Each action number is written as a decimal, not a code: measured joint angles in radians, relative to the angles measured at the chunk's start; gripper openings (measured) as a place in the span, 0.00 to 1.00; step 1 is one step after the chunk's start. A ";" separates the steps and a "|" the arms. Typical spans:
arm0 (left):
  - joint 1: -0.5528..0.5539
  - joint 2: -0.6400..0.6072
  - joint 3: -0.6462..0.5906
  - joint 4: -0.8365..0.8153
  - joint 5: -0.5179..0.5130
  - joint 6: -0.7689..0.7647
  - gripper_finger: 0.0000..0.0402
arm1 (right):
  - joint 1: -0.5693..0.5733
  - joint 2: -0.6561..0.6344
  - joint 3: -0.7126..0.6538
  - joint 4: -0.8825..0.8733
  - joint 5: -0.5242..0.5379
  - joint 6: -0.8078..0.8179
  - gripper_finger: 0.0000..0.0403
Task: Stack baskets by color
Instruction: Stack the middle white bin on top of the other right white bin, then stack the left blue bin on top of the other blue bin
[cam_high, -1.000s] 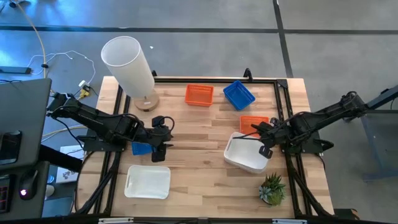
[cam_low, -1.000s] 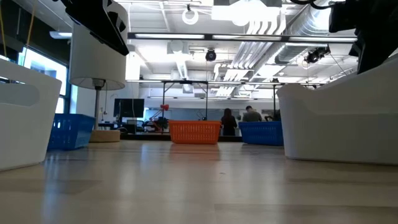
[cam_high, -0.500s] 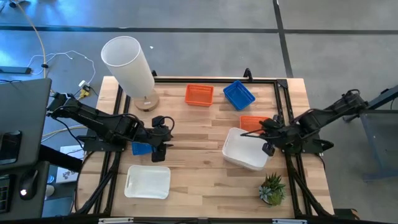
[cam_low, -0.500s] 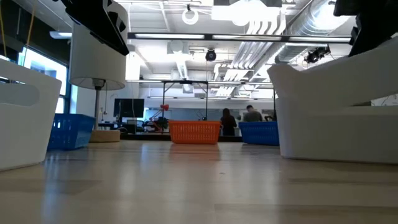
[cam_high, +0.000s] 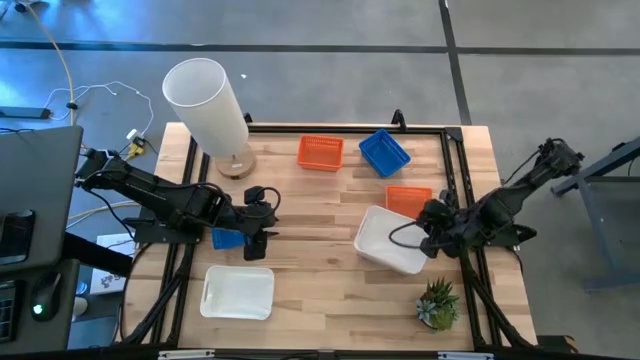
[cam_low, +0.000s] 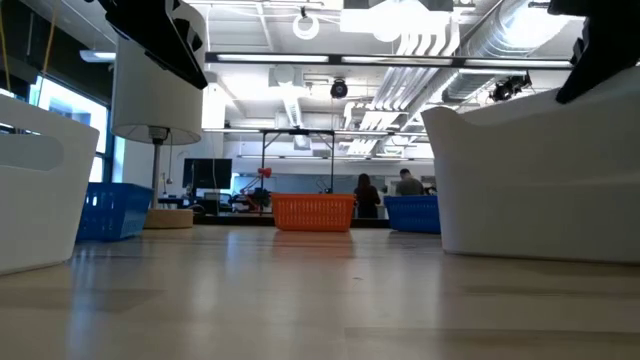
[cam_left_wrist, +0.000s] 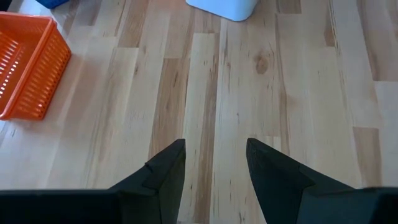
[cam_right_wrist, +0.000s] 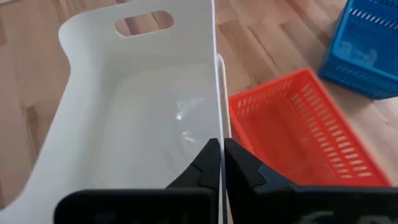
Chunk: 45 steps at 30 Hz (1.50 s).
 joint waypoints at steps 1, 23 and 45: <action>0.000 0.000 0.000 0.000 0.000 0.000 0.39 | 0.009 0.005 -0.011 0.007 0.002 0.013 0.00; 0.001 0.000 0.000 0.001 -0.003 0.000 0.39 | 0.070 0.020 -0.040 -0.088 -0.157 0.157 0.19; 0.000 0.000 0.000 -0.194 0.042 -0.200 0.39 | 0.021 0.019 0.067 -0.068 0.081 0.173 0.33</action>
